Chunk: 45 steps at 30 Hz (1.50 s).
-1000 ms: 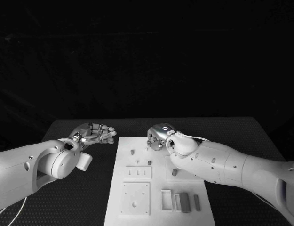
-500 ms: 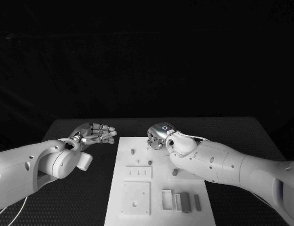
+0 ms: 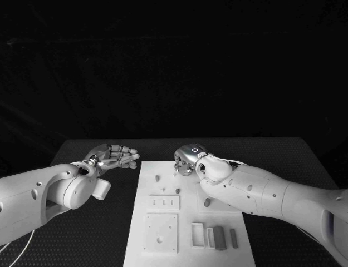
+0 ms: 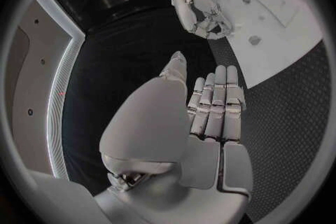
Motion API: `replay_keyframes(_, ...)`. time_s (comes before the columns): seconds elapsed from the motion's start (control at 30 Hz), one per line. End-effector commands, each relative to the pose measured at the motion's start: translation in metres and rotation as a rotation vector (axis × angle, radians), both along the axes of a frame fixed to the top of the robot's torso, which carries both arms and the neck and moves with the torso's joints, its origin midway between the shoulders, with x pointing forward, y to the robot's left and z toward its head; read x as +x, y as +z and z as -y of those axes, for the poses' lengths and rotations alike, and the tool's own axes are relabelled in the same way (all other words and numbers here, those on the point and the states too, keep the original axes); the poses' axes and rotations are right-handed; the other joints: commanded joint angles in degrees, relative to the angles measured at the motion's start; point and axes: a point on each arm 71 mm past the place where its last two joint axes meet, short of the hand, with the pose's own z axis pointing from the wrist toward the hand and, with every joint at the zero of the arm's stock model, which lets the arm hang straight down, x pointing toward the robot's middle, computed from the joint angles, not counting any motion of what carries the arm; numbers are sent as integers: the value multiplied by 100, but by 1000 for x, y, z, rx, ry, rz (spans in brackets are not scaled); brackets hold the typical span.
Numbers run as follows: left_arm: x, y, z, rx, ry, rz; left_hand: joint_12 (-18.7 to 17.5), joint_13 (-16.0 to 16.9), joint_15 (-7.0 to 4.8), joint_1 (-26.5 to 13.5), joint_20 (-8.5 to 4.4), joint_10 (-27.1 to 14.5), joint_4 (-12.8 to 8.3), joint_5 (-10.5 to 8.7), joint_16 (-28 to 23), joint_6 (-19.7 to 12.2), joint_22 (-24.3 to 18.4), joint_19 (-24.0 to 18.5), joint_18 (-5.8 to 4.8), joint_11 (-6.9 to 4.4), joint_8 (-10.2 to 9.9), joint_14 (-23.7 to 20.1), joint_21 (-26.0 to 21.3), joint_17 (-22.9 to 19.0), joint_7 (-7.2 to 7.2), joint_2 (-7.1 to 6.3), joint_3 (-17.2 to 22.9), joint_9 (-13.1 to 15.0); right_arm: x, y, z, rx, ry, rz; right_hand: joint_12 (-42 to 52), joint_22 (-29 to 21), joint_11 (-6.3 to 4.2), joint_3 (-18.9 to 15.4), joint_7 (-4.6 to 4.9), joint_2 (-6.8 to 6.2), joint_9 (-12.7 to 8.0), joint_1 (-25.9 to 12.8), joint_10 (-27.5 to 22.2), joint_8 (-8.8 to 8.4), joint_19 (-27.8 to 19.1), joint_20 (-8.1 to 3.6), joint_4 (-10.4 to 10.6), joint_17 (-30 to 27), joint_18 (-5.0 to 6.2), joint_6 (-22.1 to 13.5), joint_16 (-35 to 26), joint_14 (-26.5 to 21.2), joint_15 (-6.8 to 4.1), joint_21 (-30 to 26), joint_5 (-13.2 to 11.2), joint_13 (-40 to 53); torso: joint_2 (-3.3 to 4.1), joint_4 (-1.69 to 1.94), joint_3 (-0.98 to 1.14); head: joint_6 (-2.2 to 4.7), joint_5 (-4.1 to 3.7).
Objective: Assemble the parts on the task board
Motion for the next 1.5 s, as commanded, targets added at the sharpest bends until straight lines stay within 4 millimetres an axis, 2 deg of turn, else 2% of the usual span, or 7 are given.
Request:
replay_keyframes(0.03,0,1,3,-11,-15,1,-40,-8,3,-54,-7,-1,-3,-27,-29,-50,-9,37,-22,14,-27,57,-25,11,66,-2,-10,-9,0,0,-1,-6,10,-1,-19,104,9,37,-1,-42,10,1,41,-34,-5,-27,6,-9,88,-44,22,-16,-41,37,38,4,-5,-1,0,-12,-2)
replay_keyframes(0.17,0,1,3,-11,-15,0,-42,-8,3,-55,-7,-1,-3,-27,-31,-51,-9,37,-22,14,-28,57,-25,12,66,-2,-10,-10,1,-1,-2,-6,8,-2,-21,104,12,41,3,-44,10,-2,42,-43,-6,-27,7,-10,88,-53,21,-16,-39,37,37,4,-4,6,0,-15,-7)
replay_keyframes(0.6,1,1,4,-11,-18,0,-47,-8,4,-59,-7,-2,-2,-27,-38,-56,-9,37,-23,13,-30,57,-29,18,65,-2,-11,-11,2,-3,-1,-10,1,-30,-29,102,24,55,16,-50,11,-9,41,-78,-12,-27,4,-16,88,-89,17,-22,-28,32,36,4,-7,-8,0,-24,-6)
replay_keyframes(1.1,1,1,4,-11,-18,-1,-52,-9,4,-62,-7,-3,-2,-27,-43,-58,-9,37,-23,12,-32,58,-32,24,65,-1,-12,-12,2,-4,-3,2,1,-49,-66,100,129,82,127,-152,-70,-32,37,-333,-48,-9,2,-37,88,-397,5,-64,69,4,34,1,-6,-10,-2,-43,0)
replay_keyframes(1.5,1,1,4,-11,-19,-2,-56,-9,4,-65,-6,-4,-3,-28,-48,-63,-9,37,-23,12,-35,58,-34,29,64,-3,-12,-13,3,-5,-2,0,-5,-49,-83,98,183,86,185,-208,-134,-28,18,-471,-60,4,6,-46,88,-576,3,-85,118,-8,33,0,-5,-8,-2,-42,-5)
